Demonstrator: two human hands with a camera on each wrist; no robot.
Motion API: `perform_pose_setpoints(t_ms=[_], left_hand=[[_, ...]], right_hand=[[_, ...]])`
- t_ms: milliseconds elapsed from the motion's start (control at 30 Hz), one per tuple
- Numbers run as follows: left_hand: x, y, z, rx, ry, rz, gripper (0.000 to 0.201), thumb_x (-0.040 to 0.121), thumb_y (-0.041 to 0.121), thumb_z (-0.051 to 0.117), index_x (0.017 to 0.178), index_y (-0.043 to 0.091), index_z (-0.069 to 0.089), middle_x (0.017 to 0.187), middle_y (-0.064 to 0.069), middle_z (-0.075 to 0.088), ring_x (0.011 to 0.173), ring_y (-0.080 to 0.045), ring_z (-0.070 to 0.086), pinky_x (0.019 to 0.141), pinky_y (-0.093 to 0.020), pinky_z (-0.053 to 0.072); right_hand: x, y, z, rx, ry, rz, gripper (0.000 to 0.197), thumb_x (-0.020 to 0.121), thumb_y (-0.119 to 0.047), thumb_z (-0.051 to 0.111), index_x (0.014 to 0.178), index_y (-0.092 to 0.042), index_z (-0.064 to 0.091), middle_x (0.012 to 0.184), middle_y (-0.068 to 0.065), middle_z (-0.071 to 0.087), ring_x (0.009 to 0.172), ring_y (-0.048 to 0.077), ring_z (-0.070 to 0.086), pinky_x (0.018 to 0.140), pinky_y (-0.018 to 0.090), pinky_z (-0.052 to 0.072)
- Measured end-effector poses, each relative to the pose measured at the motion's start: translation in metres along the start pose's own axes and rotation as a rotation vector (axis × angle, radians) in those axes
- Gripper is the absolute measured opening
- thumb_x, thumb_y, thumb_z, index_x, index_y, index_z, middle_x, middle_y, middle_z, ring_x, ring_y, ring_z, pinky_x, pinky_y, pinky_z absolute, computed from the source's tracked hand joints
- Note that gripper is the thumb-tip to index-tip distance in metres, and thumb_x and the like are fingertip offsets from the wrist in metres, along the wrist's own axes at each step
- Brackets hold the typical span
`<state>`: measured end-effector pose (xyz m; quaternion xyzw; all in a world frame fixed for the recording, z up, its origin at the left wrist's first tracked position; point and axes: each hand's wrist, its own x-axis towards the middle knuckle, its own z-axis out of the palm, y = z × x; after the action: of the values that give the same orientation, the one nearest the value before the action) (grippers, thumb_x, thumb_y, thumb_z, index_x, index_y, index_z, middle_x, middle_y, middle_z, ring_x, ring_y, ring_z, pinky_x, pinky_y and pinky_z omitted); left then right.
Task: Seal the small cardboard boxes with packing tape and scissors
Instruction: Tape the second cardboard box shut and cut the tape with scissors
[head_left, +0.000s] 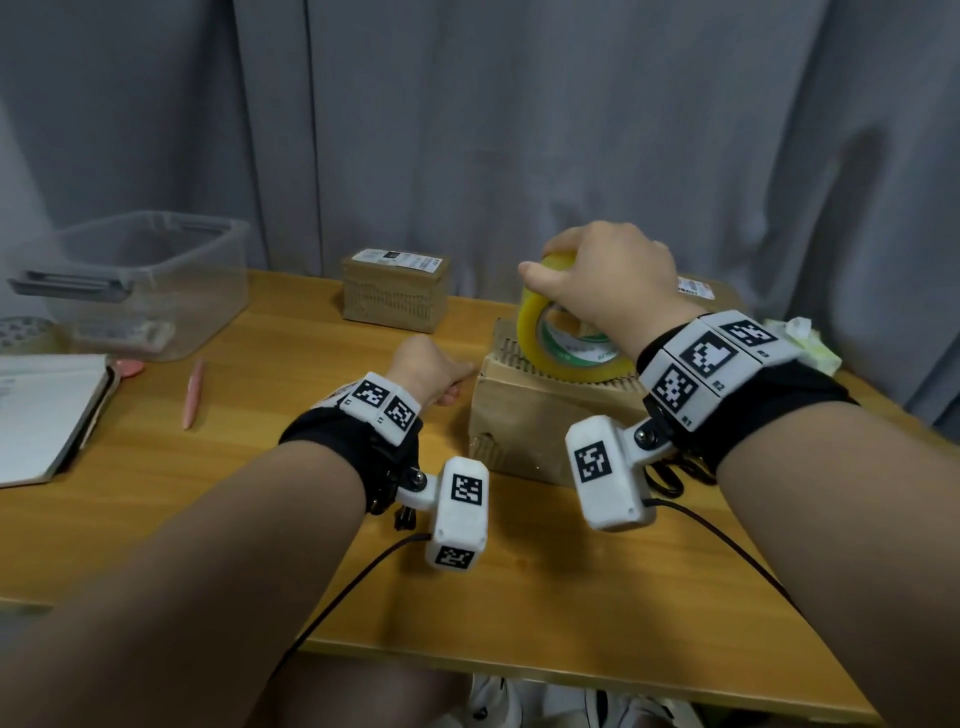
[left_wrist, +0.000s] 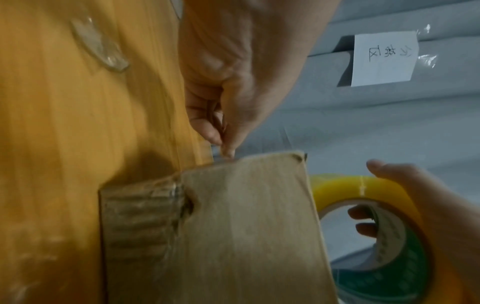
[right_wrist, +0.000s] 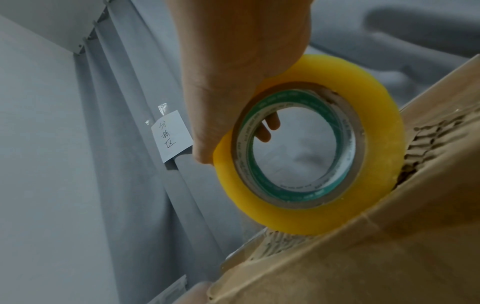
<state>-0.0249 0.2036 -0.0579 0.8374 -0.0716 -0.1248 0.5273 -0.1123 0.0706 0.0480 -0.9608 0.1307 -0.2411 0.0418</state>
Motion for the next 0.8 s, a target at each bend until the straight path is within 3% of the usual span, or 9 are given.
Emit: perform_pose_setpoints(t_ms=[100, 167, 233, 300, 400, 500, 600, 733, 800], left_hand=[[-0.003, 0.002, 0.007, 0.095, -0.047, -0.014, 0.031, 0.094, 0.014, 0.053, 0.068, -0.001, 0.054, 0.064, -0.012, 0.053, 0.050, -0.019, 0.051, 0.045, -0.019, 0.045], [-0.004, 0.004, 0.004, 0.244, -0.054, 0.002, 0.032, 0.093, 0.024, 0.056, 0.101, -0.007, 0.060, 0.089, -0.019, 0.060, 0.079, -0.029, 0.059, 0.072, -0.033, 0.050], [-0.007, 0.010, -0.005, 0.377, 0.012, 0.028, 0.061, 0.088, 0.033, 0.064, 0.131, -0.006, 0.044, 0.122, -0.021, 0.055, 0.109, -0.032, 0.056, 0.089, -0.038, 0.047], [-0.013, 0.019, -0.010, 0.161, -0.030, 0.095, 0.054, 0.094, 0.033, 0.057, 0.130, -0.006, 0.046, 0.120, -0.017, 0.058, 0.096, -0.025, 0.061, 0.077, -0.029, 0.052], [-0.026, 0.032, -0.008, -0.248, -0.129, 0.074, 0.050, 0.102, 0.039, 0.034, 0.120, -0.003, 0.053, 0.087, -0.006, 0.057, 0.060, -0.010, 0.050, 0.052, -0.018, 0.043], [-0.033, 0.031, -0.003, -0.304, -0.211, 0.045, 0.063, 0.098, 0.055, 0.025, 0.125, 0.004, 0.050, 0.095, -0.004, 0.054, 0.071, -0.010, 0.054, 0.066, -0.021, 0.048], [-0.040, 0.024, 0.003, -0.286, -0.363, 0.017, 0.076, 0.094, 0.065, 0.016, 0.135, 0.009, 0.047, 0.126, -0.005, 0.061, 0.108, -0.016, 0.060, 0.088, -0.029, 0.051], [-0.042, 0.028, -0.005, -0.291, -0.451, -0.004, 0.090, 0.093, 0.065, 0.003, 0.127, -0.002, 0.053, 0.124, -0.016, 0.062, 0.093, -0.017, 0.063, 0.065, -0.020, 0.054], [-0.038, 0.032, -0.008, -0.314, -0.392, 0.013, 0.094, 0.091, 0.068, 0.001, 0.140, -0.003, 0.037, 0.140, -0.018, 0.048, 0.114, -0.019, 0.056, 0.093, -0.027, 0.047]], right_hand=[[0.000, 0.002, 0.002, 0.028, -0.001, 0.007, 0.046, 0.084, -0.062, 0.051, 0.116, -0.032, 0.065, 0.108, 0.000, 0.068, 0.109, 0.026, 0.057, 0.092, 0.041, 0.039], [-0.001, 0.004, 0.002, 0.037, -0.001, 0.005, 0.047, 0.084, -0.064, 0.050, 0.116, -0.032, 0.064, 0.107, -0.001, 0.068, 0.109, 0.025, 0.057, 0.092, 0.041, 0.040], [-0.002, 0.004, 0.002, 0.050, -0.002, -0.002, 0.049, 0.085, -0.065, 0.049, 0.117, -0.032, 0.063, 0.106, -0.002, 0.068, 0.110, 0.024, 0.057, 0.091, 0.040, 0.040], [-0.003, 0.006, 0.002, 0.068, -0.006, -0.010, 0.049, 0.086, -0.065, 0.047, 0.118, -0.031, 0.063, 0.104, -0.002, 0.069, 0.110, 0.023, 0.057, 0.087, 0.038, 0.041], [-0.004, 0.007, 0.003, 0.103, -0.016, -0.008, 0.048, 0.089, -0.062, 0.043, 0.120, -0.030, 0.062, 0.099, -0.003, 0.071, 0.111, 0.021, 0.058, 0.086, 0.036, 0.043], [-0.003, 0.008, 0.003, 0.138, -0.041, 0.009, 0.043, 0.091, -0.053, 0.042, 0.123, -0.031, 0.060, 0.101, -0.001, 0.072, 0.113, 0.021, 0.056, 0.093, 0.039, 0.044], [-0.004, 0.006, 0.001, 0.141, -0.057, 0.007, 0.040, 0.089, -0.048, 0.043, 0.122, -0.033, 0.061, 0.102, -0.002, 0.071, 0.112, 0.023, 0.057, 0.092, 0.038, 0.044], [-0.005, 0.009, -0.001, 0.160, -0.068, 0.007, 0.037, 0.089, -0.047, 0.046, 0.120, -0.035, 0.062, 0.104, -0.003, 0.070, 0.112, 0.023, 0.056, 0.090, 0.036, 0.044], [-0.005, 0.012, 0.000, 0.194, -0.073, 0.001, 0.038, 0.089, -0.049, 0.046, 0.120, -0.034, 0.062, 0.101, -0.002, 0.071, 0.111, 0.022, 0.057, 0.091, 0.036, 0.046]])
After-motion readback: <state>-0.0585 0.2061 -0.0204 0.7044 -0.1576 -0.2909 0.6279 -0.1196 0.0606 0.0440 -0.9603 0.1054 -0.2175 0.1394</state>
